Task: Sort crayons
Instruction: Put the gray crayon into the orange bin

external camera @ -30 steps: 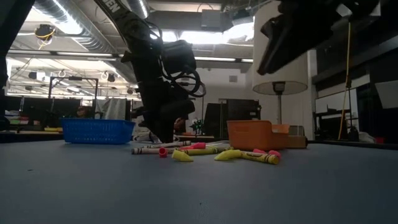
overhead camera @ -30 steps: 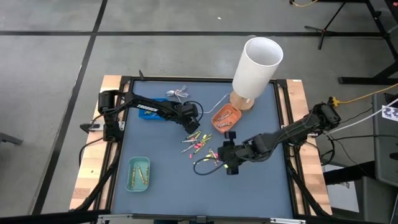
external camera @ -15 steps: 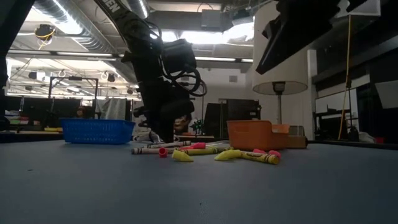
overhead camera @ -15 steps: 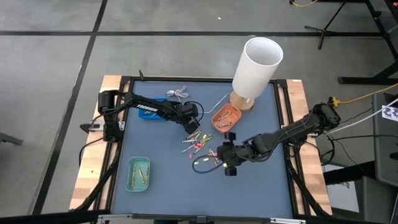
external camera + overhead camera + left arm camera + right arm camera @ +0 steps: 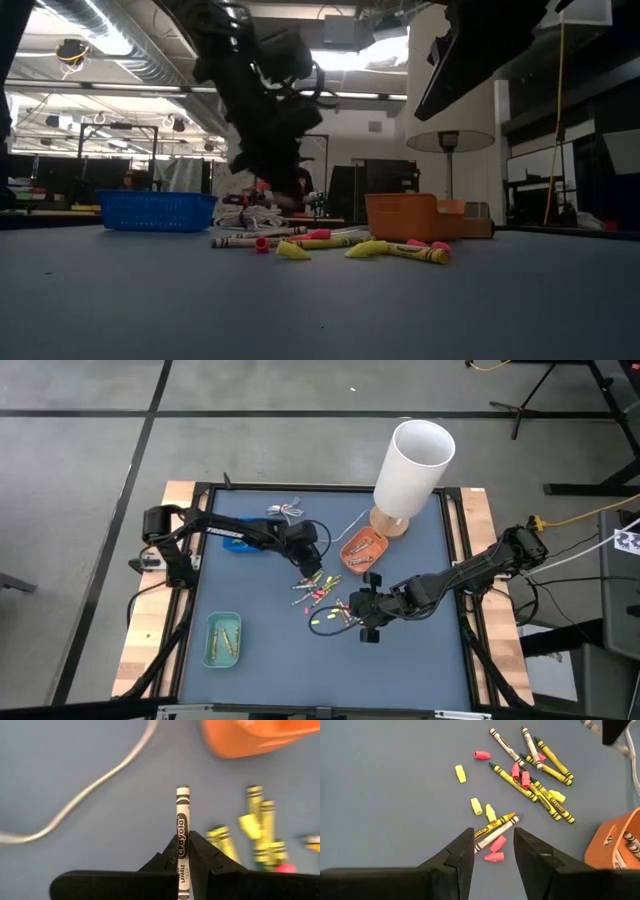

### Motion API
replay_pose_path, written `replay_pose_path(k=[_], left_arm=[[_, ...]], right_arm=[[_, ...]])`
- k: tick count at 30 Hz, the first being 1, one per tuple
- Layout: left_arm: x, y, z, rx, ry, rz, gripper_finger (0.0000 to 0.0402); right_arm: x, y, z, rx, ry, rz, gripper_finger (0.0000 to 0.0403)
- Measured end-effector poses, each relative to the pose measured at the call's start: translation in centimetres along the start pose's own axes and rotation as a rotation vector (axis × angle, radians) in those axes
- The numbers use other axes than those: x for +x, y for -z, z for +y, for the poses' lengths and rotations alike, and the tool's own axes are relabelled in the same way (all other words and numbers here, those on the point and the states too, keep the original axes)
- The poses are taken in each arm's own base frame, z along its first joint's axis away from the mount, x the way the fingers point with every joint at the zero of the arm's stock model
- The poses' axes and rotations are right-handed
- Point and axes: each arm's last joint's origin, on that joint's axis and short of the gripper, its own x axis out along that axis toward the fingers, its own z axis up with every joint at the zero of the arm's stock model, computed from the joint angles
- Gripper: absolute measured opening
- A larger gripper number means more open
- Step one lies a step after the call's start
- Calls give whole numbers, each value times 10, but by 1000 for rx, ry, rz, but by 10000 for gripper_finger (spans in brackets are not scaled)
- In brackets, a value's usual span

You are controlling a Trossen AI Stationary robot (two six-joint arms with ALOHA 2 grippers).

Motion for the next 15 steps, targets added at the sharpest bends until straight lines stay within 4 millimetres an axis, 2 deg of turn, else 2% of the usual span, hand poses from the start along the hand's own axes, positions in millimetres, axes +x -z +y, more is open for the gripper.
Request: replay_pose_path(k=[2, 9, 15], left_arm=[[-2, -2, -6, 6, 53, -31, 3], [-8, -25, -35, 72, 213, -357, 3], [0, -36, -55, 177, 269, -616, 4]], right_arm=[[0, 0, 0, 0, -1, -1, 136], [0, 0, 0, 11, -1, -1, 136], [0, 0, 0, 22, -1, -2, 136]])
